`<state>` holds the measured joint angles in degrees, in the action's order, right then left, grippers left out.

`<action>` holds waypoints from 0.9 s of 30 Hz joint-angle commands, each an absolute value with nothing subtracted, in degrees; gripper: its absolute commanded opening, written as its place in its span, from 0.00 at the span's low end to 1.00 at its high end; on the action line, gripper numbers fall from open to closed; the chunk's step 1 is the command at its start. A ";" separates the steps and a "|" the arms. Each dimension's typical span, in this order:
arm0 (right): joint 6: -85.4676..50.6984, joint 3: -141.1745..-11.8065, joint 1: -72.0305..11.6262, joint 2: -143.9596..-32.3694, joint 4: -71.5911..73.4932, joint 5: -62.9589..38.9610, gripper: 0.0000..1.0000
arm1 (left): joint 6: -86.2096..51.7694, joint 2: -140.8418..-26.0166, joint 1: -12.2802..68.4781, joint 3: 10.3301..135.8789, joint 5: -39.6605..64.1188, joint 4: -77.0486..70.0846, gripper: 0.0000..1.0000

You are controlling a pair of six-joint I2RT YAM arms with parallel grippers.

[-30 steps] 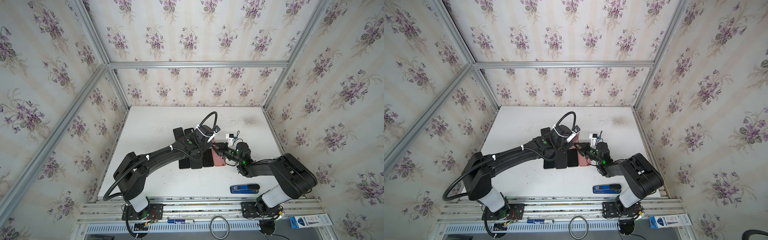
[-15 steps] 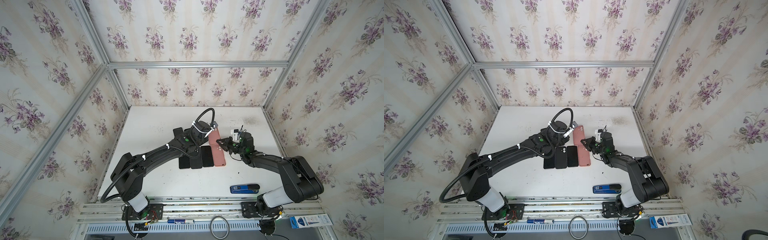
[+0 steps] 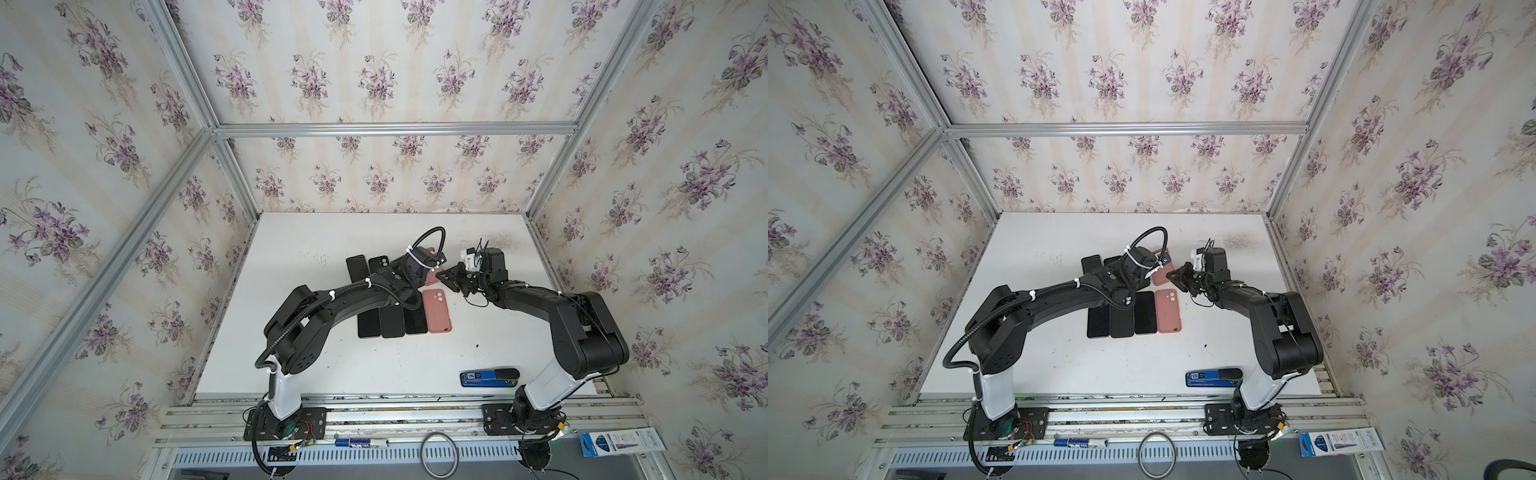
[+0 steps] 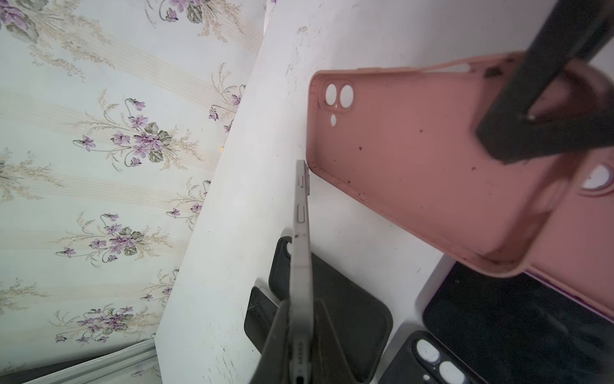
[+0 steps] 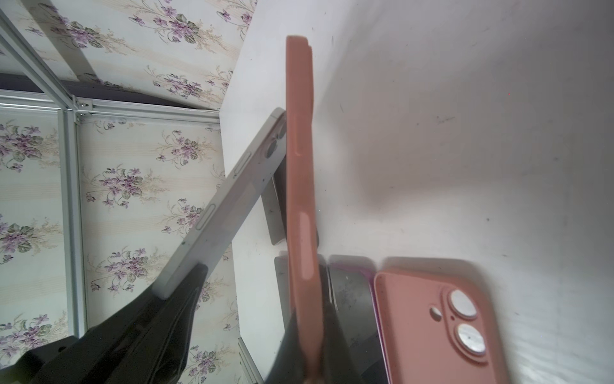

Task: Take the phone out of the phone case
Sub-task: Place the phone at the top-center of the table.

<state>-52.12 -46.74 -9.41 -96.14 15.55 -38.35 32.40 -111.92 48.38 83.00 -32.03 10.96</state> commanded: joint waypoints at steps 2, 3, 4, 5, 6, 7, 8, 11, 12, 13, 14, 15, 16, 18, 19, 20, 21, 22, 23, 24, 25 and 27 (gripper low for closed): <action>-49.63 -48.82 -8.75 -97.74 14.24 -40.38 0.00 | 36.02 -114.12 48.89 84.38 -35.54 8.00 0.02; -49.28 -49.09 -8.44 -98.14 13.94 -40.51 0.00 | 36.96 -114.83 49.27 84.46 -36.69 7.95 0.02; -48.98 -49.30 -8.19 -98.39 13.51 -40.43 0.00 | 37.52 -115.53 49.63 84.54 -37.36 7.95 0.02; -48.87 -49.44 -7.87 -98.66 13.37 -40.51 0.00 | 37.71 -116.10 49.81 84.54 -37.67 7.99 0.02; -48.78 -49.56 -7.64 -99.03 13.38 -40.77 0.00 | 37.86 -116.72 49.91 84.73 -38.00 7.99 0.02; -48.57 -49.81 -7.40 -99.50 13.31 -41.10 0.00 | 38.16 -117.33 50.07 84.84 -38.25 8.00 0.03; -48.44 -50.04 -7.31 -99.81 13.04 -41.26 0.00 | 38.41 -117.95 50.18 84.97 -38.55 8.00 0.04; -47.84 -50.45 -7.22 -100.62 12.66 -41.83 0.00 | 38.50 -119.53 50.36 85.48 -38.85 8.00 0.12; -47.52 -50.48 -7.28 -100.87 12.38 -41.73 0.00 | 38.50 -119.87 50.45 85.67 -38.93 8.00 0.14; -47.30 -50.53 -7.20 -101.16 12.18 -41.58 0.00 | 38.50 -120.36 50.53 86.01 -39.13 8.00 0.15; -47.29 -50.54 -7.10 -101.49 12.30 -41.62 0.00 | 38.50 -120.94 50.54 86.47 -39.34 7.99 0.16; -47.36 -50.54 -7.09 -101.86 12.56 -41.79 0.00 | 38.67 -121.46 50.50 86.84 -39.48 8.00 0.16; -47.46 -50.47 -6.98 -102.18 12.77 -41.92 0.00 | 38.84 -122.00 50.52 87.26 -39.47 8.00 0.17; -47.38 -50.53 -7.02 -102.58 12.99 -41.92 0.00 | 38.77 -122.66 50.54 87.59 -39.06 8.00 0.19; -47.37 -50.49 -6.90 -102.86 13.08 -41.97 0.00 | 38.61 -122.93 50.54 87.54 -38.85 8.00 0.20; -47.37 -50.54 -6.90 -103.07 13.21 -41.93 0.00 | 38.50 -123.22 50.63 87.48 -38.69 8.00 0.22; -47.37 -50.49 -6.89 -103.22 13.34 -42.05 0.00 | 38.42 -123.38 50.69 87.45 -38.51 8.00 0.24; -47.37 -50.62 -6.81 -103.44 13.37 -42.18 0.00 | 38.20 -123.64 50.71 87.46 -38.34 8.00 0.27; -47.37 -50.71 -6.84 -103.67 13.44 -42.26 0.00 | 38.03 -123.98 50.70 87.59 -38.25 8.00 0.28; -47.37 -50.71 -6.85 -103.81 13.49 -42.39 0.00 | 37.98 -124.22 50.71 87.63 -38.15 8.00 0.30; -47.46 -50.71 -6.79 -104.00 13.65 -42.49 0.00 | 37.93 -124.64 50.69 87.78 -38.14 8.00 0.32; -47.47 -50.80 -6.79 -104.14 13.79 -42.72 0.00 | 37.71 -125.19 50.68 87.98 -38.23 8.00 0.33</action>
<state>-47.94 -49.82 -6.68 -103.98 11.73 -40.80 36.88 -124.68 50.63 87.59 -38.52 8.84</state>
